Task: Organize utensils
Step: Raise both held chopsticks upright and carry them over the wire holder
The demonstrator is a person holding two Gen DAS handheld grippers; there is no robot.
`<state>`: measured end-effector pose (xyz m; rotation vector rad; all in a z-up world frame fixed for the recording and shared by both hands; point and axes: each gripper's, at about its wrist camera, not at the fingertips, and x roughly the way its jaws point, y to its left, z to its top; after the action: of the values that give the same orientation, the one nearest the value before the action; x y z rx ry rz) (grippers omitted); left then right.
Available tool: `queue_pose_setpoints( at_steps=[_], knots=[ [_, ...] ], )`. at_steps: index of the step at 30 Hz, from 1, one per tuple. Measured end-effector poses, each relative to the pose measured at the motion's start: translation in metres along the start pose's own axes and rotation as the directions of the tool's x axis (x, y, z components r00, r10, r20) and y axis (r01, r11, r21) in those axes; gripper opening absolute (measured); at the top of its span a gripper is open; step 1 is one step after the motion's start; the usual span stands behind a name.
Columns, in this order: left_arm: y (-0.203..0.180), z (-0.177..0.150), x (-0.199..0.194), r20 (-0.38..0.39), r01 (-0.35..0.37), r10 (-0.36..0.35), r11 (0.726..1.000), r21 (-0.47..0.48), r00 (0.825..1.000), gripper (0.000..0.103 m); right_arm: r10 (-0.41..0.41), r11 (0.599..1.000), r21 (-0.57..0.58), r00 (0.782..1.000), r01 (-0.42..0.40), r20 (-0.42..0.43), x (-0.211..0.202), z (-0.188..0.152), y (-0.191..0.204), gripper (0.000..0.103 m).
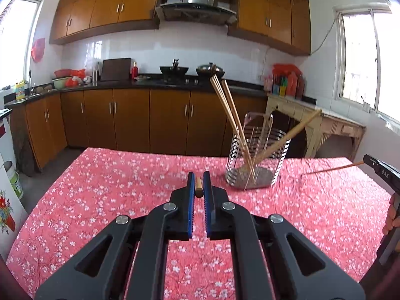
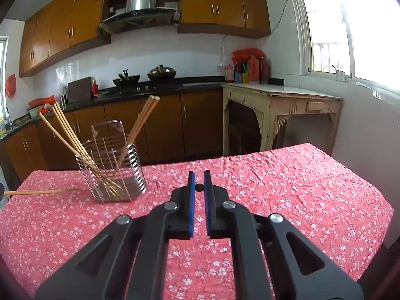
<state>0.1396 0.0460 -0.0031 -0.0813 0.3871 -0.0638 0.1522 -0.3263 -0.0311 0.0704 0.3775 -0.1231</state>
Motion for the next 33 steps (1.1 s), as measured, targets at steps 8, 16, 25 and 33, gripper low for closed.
queue_pose_setpoints(
  at_steps=[8,16,25,33],
  knots=[
    [-0.001,0.018,-0.010,0.082,-0.002,0.003,1.000,-0.015,0.997,0.007,0.024,1.000,0.004,0.998,-0.024,0.059,-0.013,0.017,0.004,0.008],
    [-0.008,0.038,-0.020,0.151,-0.005,0.004,1.000,0.009,0.988,0.006,0.050,0.999,0.015,0.993,-0.052,0.106,-0.024,0.034,0.007,0.008],
    [-0.013,0.056,-0.026,0.199,0.002,-0.004,1.000,0.012,0.980,0.006,0.092,0.995,0.015,0.985,-0.096,0.145,-0.034,0.055,0.012,0.008],
    [-0.019,0.064,-0.028,0.215,0.013,-0.015,1.000,0.013,0.977,0.006,0.141,0.989,0.017,0.978,-0.145,0.151,-0.037,0.062,0.018,0.008]
  ],
)
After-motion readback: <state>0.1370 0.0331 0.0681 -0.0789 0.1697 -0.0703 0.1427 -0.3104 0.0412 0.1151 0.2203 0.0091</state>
